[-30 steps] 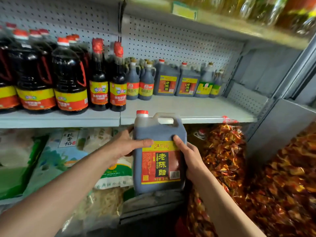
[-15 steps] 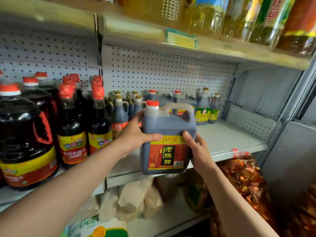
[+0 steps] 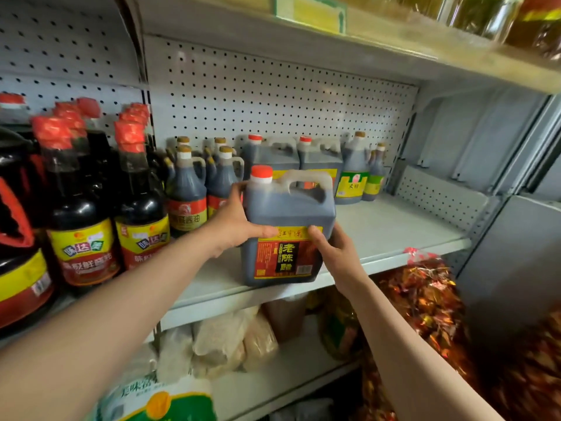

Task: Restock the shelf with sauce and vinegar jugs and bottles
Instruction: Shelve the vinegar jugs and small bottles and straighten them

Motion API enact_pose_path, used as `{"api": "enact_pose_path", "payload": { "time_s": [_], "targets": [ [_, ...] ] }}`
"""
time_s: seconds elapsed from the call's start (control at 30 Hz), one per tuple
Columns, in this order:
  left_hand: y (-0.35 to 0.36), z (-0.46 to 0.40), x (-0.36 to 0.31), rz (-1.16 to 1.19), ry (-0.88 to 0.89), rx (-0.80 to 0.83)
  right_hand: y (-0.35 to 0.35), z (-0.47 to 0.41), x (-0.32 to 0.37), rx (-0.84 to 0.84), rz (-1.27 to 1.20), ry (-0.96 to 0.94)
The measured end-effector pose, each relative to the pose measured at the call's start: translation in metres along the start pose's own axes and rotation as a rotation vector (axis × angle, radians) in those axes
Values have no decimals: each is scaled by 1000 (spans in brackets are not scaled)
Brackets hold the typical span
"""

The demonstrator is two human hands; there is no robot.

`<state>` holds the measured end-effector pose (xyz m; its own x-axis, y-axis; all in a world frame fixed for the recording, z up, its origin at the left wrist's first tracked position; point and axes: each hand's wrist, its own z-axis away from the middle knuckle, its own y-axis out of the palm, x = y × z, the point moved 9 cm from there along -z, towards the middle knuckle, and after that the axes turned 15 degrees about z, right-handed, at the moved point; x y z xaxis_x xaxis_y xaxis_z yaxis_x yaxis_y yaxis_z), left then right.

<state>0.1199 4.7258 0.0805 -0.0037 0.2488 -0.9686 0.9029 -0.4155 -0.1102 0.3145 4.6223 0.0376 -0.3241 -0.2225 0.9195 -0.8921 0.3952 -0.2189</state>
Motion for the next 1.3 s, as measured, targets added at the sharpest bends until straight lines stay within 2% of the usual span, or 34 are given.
{"api": "enact_pose_path", "payload": {
  "time_s": [0.13, 0.27, 0.5, 0.83, 1.3],
  "targets": [
    [3, 10, -4, -46, -112, -33, -5, 27, -29, 11, 151, 33],
    [7, 17, -10, -69, -207, -47, -10, 30, -41, -86, 290, 79],
    [8, 19, -9, -60, -178, -104, -8, 22, -44, -116, 340, 137],
    [-3, -34, 10, 10, -164, -155, -6, -16, -44, -140, 473, 194],
    [-9, -66, 13, 6, -185, -140, 7, -68, -60, -79, 557, 229]
  ]
}}
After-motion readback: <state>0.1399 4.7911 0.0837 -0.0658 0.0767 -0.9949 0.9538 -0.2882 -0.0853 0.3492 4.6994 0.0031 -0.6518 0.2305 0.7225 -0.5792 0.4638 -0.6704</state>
